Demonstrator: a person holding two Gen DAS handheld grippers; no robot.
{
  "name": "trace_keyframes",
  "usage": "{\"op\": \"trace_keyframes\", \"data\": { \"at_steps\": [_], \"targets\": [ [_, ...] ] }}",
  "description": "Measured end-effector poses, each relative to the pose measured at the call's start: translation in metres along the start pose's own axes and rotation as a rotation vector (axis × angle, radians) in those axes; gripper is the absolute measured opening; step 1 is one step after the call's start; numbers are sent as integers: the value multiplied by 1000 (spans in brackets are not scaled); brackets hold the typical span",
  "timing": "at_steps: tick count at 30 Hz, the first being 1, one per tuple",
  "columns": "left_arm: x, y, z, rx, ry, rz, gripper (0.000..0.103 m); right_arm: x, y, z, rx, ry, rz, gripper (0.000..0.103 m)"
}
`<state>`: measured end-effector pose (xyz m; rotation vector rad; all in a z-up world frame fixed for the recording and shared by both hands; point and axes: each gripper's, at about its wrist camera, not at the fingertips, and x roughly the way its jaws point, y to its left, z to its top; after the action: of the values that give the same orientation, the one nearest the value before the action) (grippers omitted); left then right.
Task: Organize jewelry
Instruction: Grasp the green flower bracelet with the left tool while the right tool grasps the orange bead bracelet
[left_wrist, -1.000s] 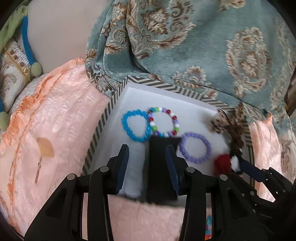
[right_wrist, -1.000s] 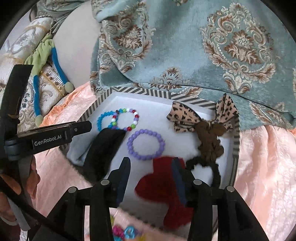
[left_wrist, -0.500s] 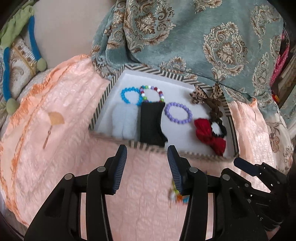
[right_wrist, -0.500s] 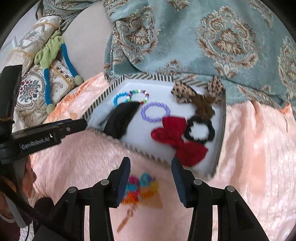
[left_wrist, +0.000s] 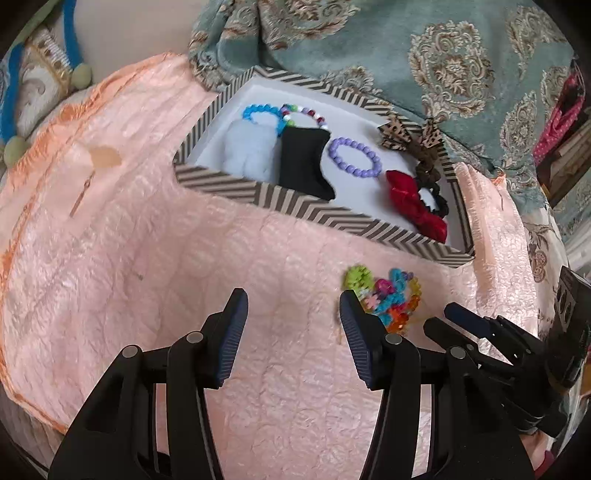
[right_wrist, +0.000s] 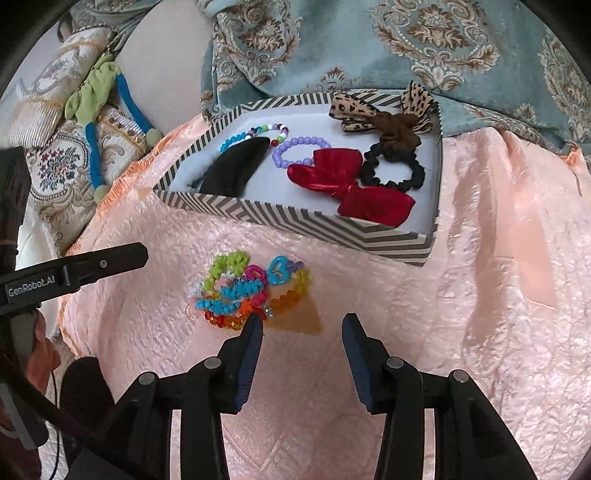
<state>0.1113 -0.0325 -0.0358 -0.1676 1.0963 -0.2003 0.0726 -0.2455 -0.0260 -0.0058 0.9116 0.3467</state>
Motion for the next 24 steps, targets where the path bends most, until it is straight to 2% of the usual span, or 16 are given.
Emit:
{"op": "trace_keyframes", "data": {
  "at_steps": [9,12,14,16,20,24],
  "targets": [
    [7,8,-1,-29,18,-1,51,18,-1,9,42,-10,21,43],
    [10,7,-2,-31,25,-6,51,26,-6,15,53,-13,-10,32],
    [10,6,-3,-31,29,-8,51,29,-6,17,40,-20,-32,18],
    [10,5,-4,-28,31,-11,51,26,-7,17,19,-29,-62,9],
    [9,4,-4,-29,32,-18,51,-2,-23,8,23,-76,-97,8],
    [13,-5,-5,-27,40,-36,51,-22,-53,-8,90,-60,-115,8]
  ]
}}
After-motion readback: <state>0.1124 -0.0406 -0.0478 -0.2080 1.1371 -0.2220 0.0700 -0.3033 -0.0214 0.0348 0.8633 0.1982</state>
